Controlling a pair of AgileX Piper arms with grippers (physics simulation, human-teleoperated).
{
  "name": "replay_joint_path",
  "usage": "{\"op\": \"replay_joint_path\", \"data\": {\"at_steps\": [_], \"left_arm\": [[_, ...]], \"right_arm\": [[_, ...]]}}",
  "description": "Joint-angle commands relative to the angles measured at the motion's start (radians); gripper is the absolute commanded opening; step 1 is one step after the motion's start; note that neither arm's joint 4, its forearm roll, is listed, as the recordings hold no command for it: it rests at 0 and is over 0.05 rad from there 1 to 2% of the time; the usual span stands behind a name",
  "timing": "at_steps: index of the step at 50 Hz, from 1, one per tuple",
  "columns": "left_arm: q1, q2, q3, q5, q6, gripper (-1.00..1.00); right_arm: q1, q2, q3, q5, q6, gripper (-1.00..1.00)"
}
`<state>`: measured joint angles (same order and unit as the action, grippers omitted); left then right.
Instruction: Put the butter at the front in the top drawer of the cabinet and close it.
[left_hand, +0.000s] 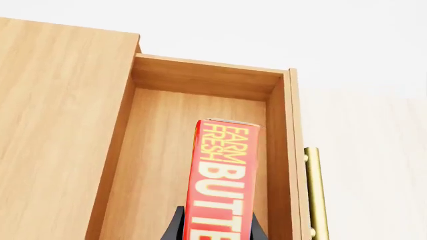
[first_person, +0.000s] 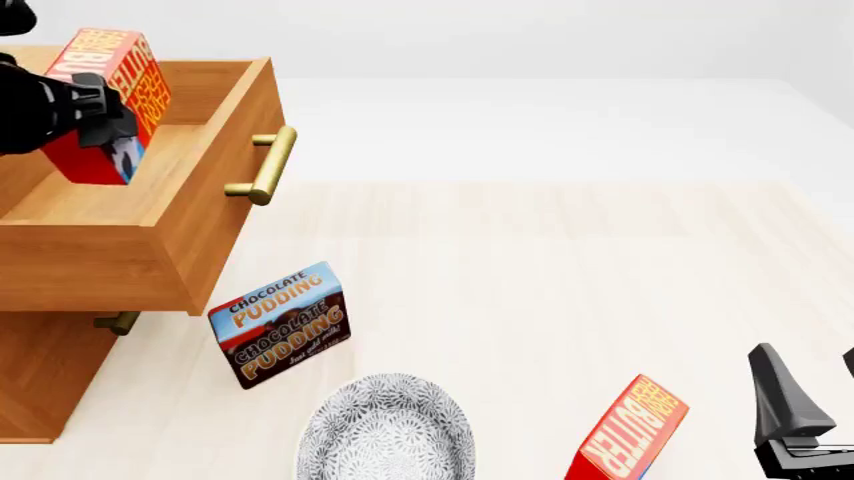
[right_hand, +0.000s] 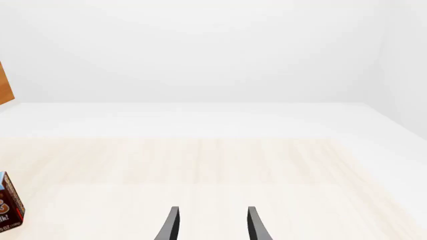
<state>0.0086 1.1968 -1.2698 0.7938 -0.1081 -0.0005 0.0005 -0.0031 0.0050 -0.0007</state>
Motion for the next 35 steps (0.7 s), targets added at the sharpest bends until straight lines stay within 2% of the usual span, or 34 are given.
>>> {"op": "replay_joint_path", "data": {"at_steps": [1,35], "left_arm": [[0.000,0.010,0.007,-0.037,0.001,-1.00],[-0.011,0.081,0.032,-0.106,-0.011,-1.00]], "right_arm": [[0.000,0.000,0.001,-0.001,0.000,1.00],[0.000,0.000,0.001,-0.001,0.000,1.00]]}}
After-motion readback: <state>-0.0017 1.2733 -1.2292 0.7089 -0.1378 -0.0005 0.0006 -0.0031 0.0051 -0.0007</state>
